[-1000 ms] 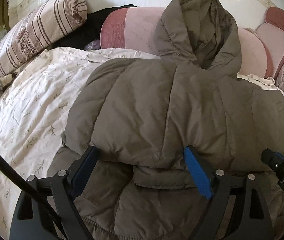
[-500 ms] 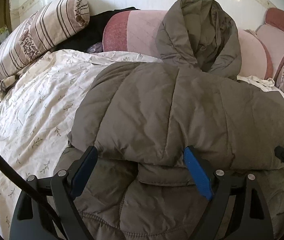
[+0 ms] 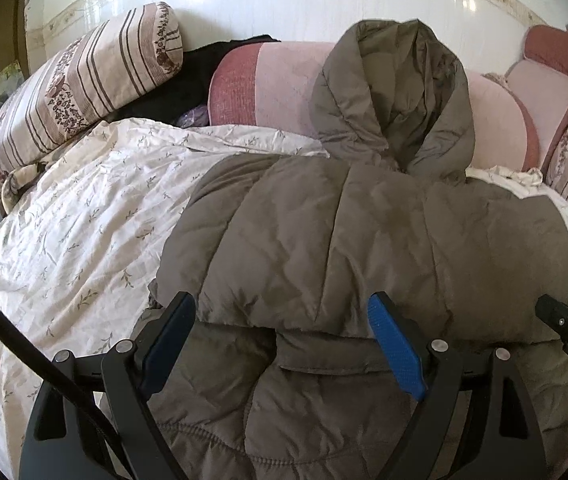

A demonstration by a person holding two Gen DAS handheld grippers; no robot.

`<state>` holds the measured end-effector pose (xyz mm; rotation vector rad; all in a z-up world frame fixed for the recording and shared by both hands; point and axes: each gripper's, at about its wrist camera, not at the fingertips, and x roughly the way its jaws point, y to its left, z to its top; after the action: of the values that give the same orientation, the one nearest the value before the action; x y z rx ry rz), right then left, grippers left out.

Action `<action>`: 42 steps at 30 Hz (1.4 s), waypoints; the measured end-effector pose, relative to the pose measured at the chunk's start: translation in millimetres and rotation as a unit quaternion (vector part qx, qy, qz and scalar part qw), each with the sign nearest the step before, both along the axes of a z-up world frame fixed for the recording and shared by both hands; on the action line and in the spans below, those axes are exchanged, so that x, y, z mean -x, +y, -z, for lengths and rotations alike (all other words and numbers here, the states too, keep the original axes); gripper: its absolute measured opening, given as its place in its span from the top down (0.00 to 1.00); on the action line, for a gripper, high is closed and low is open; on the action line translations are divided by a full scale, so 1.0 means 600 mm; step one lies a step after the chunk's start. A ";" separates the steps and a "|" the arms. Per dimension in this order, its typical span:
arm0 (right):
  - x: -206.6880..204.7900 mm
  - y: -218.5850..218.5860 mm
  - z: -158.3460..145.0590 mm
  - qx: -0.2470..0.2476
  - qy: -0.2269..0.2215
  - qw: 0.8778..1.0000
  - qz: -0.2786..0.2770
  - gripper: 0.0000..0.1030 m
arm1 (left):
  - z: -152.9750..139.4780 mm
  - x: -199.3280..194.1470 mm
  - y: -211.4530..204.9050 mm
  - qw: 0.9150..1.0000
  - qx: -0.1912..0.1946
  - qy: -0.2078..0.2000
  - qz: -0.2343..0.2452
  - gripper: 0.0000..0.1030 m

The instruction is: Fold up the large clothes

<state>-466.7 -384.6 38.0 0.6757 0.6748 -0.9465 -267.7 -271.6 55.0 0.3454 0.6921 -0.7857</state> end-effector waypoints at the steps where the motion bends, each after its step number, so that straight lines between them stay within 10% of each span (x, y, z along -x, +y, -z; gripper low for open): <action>1: 0.002 0.000 0.004 -0.004 0.001 1.000 -0.001 0.66 | 0.003 0.000 -0.002 1.000 -0.004 -0.001 -0.001 0.15; 42: 0.031 0.002 -0.018 0.000 -0.024 1.000 0.001 0.65 | -0.052 0.030 0.001 0.997 0.033 -0.065 0.019 0.15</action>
<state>-485.0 -383.4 49.1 0.6967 0.6314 -0.9290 -285.7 -271.0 85.9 0.3485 0.5375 -0.8124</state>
